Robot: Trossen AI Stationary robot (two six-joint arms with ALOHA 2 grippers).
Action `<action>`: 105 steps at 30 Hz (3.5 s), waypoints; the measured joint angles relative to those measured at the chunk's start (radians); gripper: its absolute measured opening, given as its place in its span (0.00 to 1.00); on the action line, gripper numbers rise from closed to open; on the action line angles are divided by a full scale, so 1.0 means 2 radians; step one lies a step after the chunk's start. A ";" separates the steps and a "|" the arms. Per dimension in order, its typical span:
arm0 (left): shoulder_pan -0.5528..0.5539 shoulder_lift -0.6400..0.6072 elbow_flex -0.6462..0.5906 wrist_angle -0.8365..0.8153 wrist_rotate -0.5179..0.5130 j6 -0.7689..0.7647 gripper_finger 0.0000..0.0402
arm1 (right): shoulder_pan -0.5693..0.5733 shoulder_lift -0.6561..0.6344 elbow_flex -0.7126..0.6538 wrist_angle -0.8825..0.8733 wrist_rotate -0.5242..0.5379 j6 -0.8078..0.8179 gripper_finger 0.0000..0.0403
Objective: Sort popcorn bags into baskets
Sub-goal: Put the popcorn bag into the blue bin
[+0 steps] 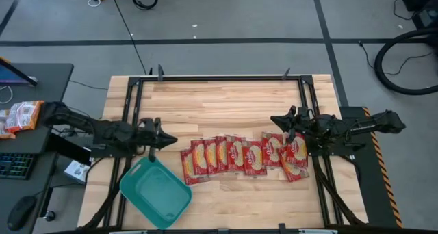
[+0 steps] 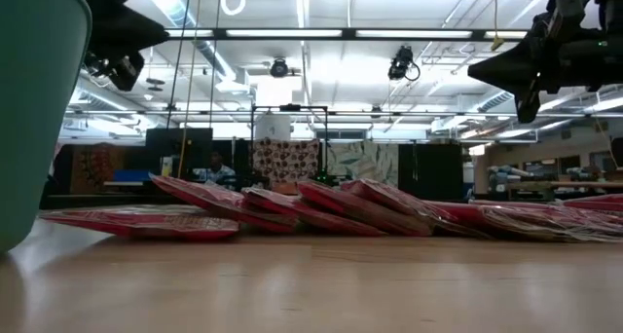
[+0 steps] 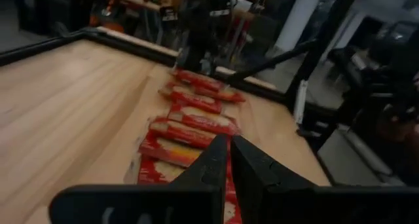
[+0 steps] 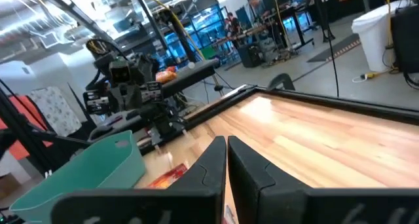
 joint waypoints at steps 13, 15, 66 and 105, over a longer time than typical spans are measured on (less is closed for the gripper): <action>0.072 0.117 0.109 -0.130 0.088 -0.042 0.18 | -0.022 0.084 0.062 0.079 -0.014 -0.101 0.05; 0.087 0.136 0.112 -0.134 0.089 -0.058 0.21 | -0.027 0.118 0.082 0.076 -0.022 -0.123 0.05; 0.114 0.600 0.356 -0.308 0.246 -0.378 0.61 | -0.017 0.455 0.197 0.112 -0.135 -0.282 0.05; 0.165 0.485 0.466 -0.510 0.219 -0.252 0.03 | -0.017 0.455 0.197 0.119 -0.133 -0.290 0.05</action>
